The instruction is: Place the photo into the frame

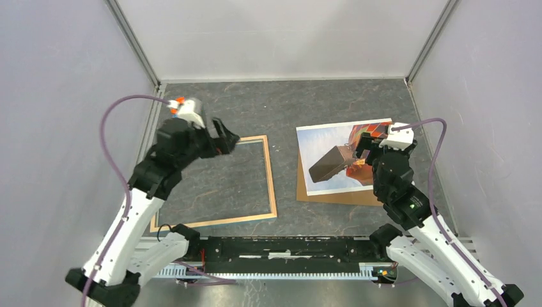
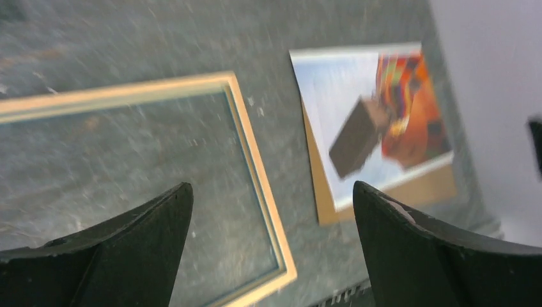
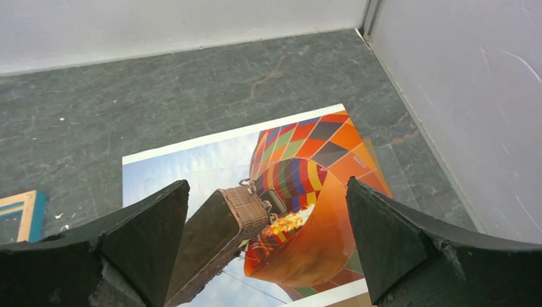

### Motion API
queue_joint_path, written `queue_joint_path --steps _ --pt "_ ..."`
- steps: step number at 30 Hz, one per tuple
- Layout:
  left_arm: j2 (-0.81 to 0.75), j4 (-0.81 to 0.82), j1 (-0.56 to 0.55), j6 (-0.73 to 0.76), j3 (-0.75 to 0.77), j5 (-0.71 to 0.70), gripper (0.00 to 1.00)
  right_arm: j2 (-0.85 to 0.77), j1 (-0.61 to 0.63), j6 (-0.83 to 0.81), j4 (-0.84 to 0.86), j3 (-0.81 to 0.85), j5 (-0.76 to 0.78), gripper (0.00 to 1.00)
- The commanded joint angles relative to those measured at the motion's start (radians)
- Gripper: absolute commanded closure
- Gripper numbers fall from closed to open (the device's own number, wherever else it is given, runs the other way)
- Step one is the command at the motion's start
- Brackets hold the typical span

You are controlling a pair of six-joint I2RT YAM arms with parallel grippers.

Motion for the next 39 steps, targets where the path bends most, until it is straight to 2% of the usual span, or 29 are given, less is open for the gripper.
queue_joint_path --steps 1,4,7,10,12,14,15,21,25,27,31,39 --pt "0.077 -0.039 -0.321 -0.008 -0.055 -0.337 0.0 0.024 0.003 0.045 -0.033 0.023 0.058 0.02" --pt "0.204 -0.01 -0.517 -0.048 -0.078 -0.454 0.0 0.033 0.003 0.026 -0.067 0.038 0.004 0.02" --pt "0.331 0.052 -0.627 -0.066 -0.081 -0.472 0.0 0.025 0.004 0.021 -0.086 0.037 -0.078 0.02" --pt "0.355 0.343 -0.63 -0.176 -0.213 -0.229 0.0 -0.002 0.004 0.029 -0.041 0.031 -0.237 0.02" --pt "0.372 0.628 -0.631 -0.333 -0.345 -0.059 0.0 -0.021 0.003 0.04 0.0 0.018 -0.324 0.02" --pt "0.433 0.929 -0.648 -0.511 -0.454 0.028 0.0 -0.033 0.004 0.077 -0.001 0.009 -0.329 0.02" --pt "0.475 1.013 -0.67 -0.587 -0.483 0.034 0.0 -0.037 0.004 0.094 -0.018 0.013 -0.317 0.02" --pt "0.604 1.226 -0.81 -0.822 -0.615 -0.148 0.02 -0.103 0.004 0.196 -0.117 0.029 -0.244 0.02" --pt "0.735 1.345 -0.853 -0.94 -0.643 -0.204 0.11 -0.159 0.004 0.216 -0.114 -0.003 -0.237 0.02" --pt "0.792 1.397 -0.885 -0.953 -0.64 -0.244 0.16 -0.173 0.004 0.222 -0.118 -0.007 -0.232 0.02" --pt "0.873 1.389 -0.917 -0.938 -0.63 -0.347 0.17 -0.179 0.004 0.225 -0.126 -0.002 -0.243 0.02" --pt "1.003 1.57 -0.918 -0.982 -0.668 -0.362 0.17 -0.191 0.004 0.218 -0.164 0.009 -0.283 0.02"
